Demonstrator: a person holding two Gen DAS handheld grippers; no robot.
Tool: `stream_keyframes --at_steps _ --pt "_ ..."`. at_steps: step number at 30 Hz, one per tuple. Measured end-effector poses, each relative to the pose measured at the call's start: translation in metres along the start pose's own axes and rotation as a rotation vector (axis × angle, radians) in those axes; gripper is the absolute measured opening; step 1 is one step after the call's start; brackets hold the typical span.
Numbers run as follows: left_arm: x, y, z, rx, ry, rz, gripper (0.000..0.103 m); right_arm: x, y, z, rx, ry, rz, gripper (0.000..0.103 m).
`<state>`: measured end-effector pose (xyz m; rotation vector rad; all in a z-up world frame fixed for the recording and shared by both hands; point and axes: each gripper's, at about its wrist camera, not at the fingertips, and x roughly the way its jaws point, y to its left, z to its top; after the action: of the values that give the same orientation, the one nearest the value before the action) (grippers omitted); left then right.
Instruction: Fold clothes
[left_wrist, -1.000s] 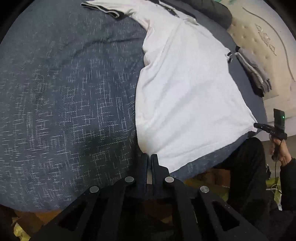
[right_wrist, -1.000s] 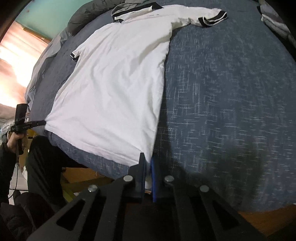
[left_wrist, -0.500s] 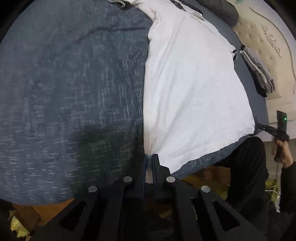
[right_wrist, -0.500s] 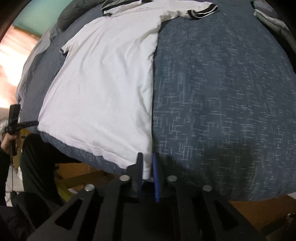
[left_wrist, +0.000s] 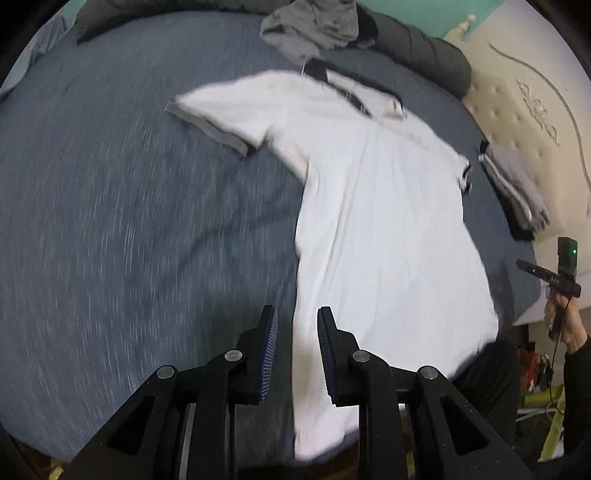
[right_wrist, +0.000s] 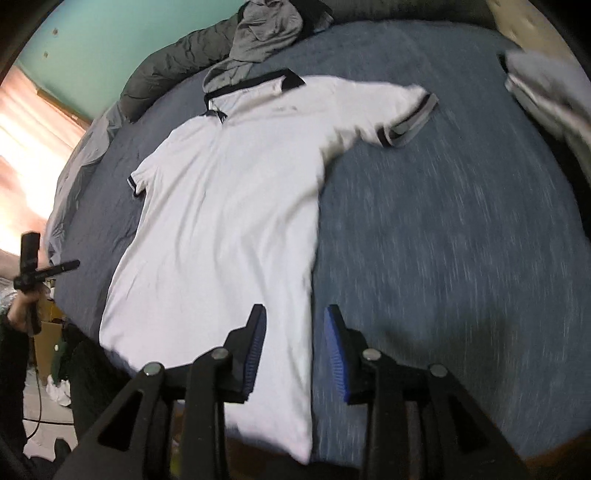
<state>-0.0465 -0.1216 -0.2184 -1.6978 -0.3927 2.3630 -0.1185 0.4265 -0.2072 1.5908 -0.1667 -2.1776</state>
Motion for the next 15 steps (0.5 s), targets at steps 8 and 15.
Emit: stream_keyframes --at_steps 8,15 --pt "0.048 -0.018 0.124 0.012 -0.052 0.011 0.026 0.048 0.023 0.108 -0.079 -0.054 -0.018 0.041" --pt "0.096 -0.037 0.233 0.023 -0.094 0.021 0.026 0.092 0.031 0.205 -0.107 -0.099 -0.019 0.053"
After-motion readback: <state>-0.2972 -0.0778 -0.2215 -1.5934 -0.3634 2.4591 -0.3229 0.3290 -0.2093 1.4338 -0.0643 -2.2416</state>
